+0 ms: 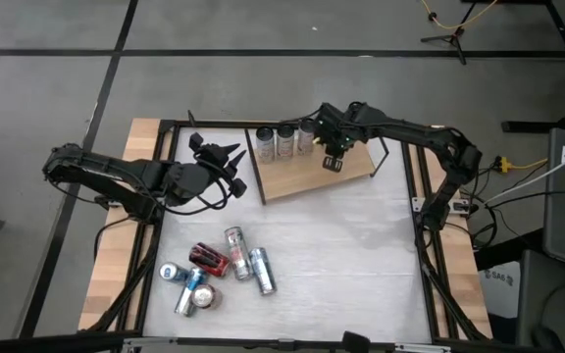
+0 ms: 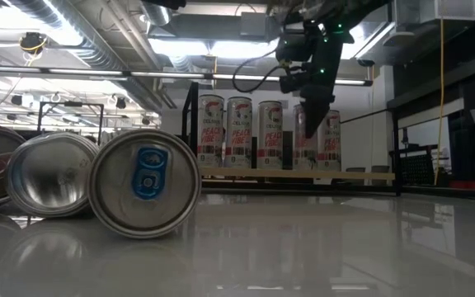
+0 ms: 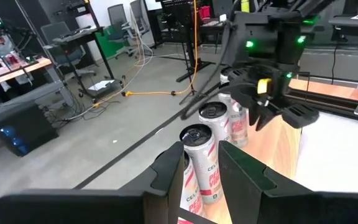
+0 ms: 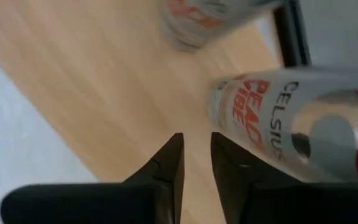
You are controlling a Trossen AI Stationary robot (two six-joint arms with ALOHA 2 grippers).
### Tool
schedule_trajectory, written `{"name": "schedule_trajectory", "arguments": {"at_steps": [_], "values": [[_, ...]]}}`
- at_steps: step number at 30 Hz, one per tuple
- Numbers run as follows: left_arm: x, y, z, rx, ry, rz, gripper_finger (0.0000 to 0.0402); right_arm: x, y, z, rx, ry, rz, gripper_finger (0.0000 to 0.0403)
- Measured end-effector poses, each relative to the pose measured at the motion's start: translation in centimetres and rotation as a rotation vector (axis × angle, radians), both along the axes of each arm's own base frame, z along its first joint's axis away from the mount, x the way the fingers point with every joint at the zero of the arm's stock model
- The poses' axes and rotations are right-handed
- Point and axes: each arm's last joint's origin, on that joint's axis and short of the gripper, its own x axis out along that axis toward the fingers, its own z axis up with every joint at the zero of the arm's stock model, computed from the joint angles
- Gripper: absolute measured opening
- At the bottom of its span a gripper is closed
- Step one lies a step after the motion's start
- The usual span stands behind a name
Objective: Place canned beverage on shelf
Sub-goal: Put the white pink soda can on the shelf aligned with the other white pink soda cans
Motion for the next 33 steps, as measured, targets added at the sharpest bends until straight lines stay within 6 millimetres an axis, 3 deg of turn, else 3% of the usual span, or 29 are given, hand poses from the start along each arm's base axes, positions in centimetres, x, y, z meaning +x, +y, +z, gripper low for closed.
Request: {"name": "schedule_trajectory", "arguments": {"at_steps": [5, 15, 33], "values": [[0.0, 0.0, 0.0, 0.0, 0.0, 0.0, 0.0092, -0.7, -1.1, 0.0, 0.002, 0.002, -0.037, 0.0067], [0.0, 0.0, 0.0, 0.0, 0.0, 0.0, 0.0092, -0.7, -1.1, 0.0, 0.004, 0.01, -0.019, 0.0066], [0.0, 0.0, 0.0, 0.0, -0.001, 0.001, 0.0092, -1.8, -2.0, -0.1, -0.037, 0.072, -0.152, 0.0066]]}}
